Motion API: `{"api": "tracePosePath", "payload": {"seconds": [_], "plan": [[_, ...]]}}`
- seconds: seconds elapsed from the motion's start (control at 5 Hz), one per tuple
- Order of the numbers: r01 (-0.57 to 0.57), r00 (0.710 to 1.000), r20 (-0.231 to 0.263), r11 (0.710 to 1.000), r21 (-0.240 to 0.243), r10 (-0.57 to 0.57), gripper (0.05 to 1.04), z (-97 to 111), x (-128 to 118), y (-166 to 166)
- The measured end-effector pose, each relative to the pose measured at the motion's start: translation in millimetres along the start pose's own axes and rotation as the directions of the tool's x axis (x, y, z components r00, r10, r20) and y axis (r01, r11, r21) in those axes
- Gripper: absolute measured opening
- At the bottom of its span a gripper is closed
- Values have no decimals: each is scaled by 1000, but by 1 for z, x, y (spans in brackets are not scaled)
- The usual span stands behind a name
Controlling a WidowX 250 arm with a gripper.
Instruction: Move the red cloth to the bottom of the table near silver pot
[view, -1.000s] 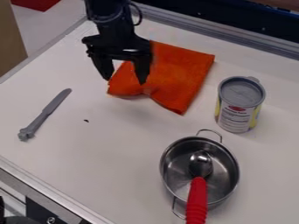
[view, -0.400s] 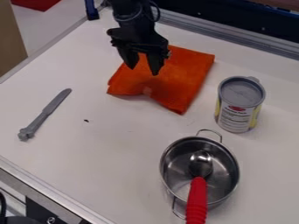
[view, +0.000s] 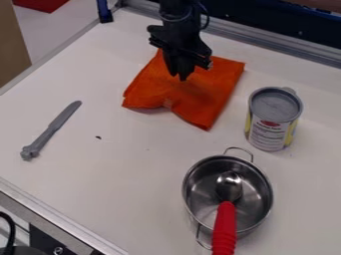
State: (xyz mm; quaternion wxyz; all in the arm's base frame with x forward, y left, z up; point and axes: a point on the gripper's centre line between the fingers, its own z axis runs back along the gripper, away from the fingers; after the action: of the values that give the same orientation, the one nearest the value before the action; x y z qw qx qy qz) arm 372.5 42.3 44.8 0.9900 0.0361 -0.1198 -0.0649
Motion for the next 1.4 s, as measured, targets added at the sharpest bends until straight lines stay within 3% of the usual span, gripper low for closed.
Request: {"api": "tracePosePath", "payload": {"seconds": [0.2, 0.4, 0.6, 0.8, 1.0, 1.2, 1.4], "plan": [[112, 994, -17, 992, 50, -111, 60, -12, -1, -2], [196, 980, -45, 979, 50, -194, 52, -22, -4, -5], [243, 966, -103, 969, 38, -238, 52, -34, -4, -3], [247, 961, -132, 969, 4, -244, 52, -36, -4, -3], [77, 975, -208, 997, -12, -78, 52, -39, -3, 8], [-110, 964, -241, 994, 29, 114, 52, -38, -8, 12], [-276, 920, -265, 957, 91, 291, 52, -38, -18, 12]]}}
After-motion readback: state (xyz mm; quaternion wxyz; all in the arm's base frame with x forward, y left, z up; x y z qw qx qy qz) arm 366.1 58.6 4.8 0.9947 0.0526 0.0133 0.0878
